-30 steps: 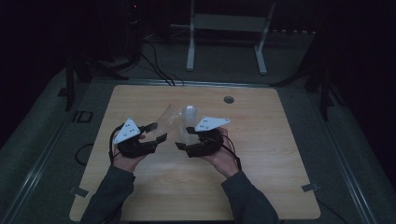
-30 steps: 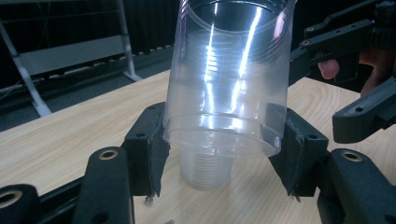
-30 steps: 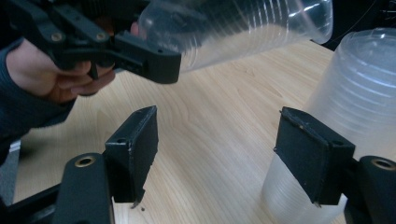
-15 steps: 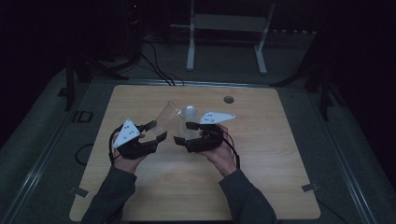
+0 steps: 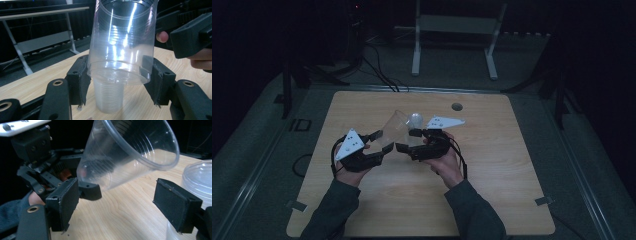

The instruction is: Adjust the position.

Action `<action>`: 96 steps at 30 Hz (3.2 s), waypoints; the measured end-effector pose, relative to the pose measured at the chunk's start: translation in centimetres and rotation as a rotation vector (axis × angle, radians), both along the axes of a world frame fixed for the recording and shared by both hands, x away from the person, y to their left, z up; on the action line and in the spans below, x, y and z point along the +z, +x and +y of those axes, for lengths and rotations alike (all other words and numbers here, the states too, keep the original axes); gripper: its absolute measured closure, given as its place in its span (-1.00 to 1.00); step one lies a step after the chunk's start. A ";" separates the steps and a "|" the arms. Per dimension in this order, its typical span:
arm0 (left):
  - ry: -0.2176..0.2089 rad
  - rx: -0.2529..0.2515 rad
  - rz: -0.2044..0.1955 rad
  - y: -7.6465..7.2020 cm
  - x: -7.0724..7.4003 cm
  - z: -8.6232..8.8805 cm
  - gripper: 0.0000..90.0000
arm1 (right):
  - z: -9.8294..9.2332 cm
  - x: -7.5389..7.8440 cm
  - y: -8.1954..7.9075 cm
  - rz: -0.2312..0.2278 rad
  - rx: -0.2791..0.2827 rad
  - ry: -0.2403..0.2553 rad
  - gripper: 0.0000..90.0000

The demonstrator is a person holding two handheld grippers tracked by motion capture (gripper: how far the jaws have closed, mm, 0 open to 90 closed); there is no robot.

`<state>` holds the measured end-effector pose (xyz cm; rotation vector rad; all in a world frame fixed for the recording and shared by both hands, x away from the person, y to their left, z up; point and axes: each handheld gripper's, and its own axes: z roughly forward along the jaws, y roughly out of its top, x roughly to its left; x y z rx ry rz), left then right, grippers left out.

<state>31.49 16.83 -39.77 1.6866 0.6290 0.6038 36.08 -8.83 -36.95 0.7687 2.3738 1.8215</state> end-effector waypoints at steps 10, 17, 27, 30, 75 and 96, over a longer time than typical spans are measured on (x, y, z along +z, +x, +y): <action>-0.006 -0.041 -0.008 -0.2 0.0 -0.4 -0.07 | 0.2 0.2 0.2 0.034 0.027 0.072 -0.55; -0.023 -0.065 -0.013 -0.3 0.1 -0.6 -0.07 | 0.2 0.3 0.3 0.055 0.045 0.116 -0.55; -0.013 -0.101 -0.020 -0.5 0.1 -0.9 -0.08 | 0.3 0.2 0.4 0.067 0.056 0.154 -0.54; 0.003 -0.108 -0.020 -0.4 0.0 -1.1 -0.08 | 0.3 0.2 0.4 0.071 0.052 0.160 -0.44; 0.113 -0.093 0.072 0.0 0.1 -1.8 -0.46 | 1.1 1.4 -1.3 -0.155 -0.044 -0.145 -0.28; 0.156 -0.094 0.115 0.3 -0.4 -2.6 -0.36 | 2.1 1.3 -1.7 -0.186 -0.044 -0.260 -0.28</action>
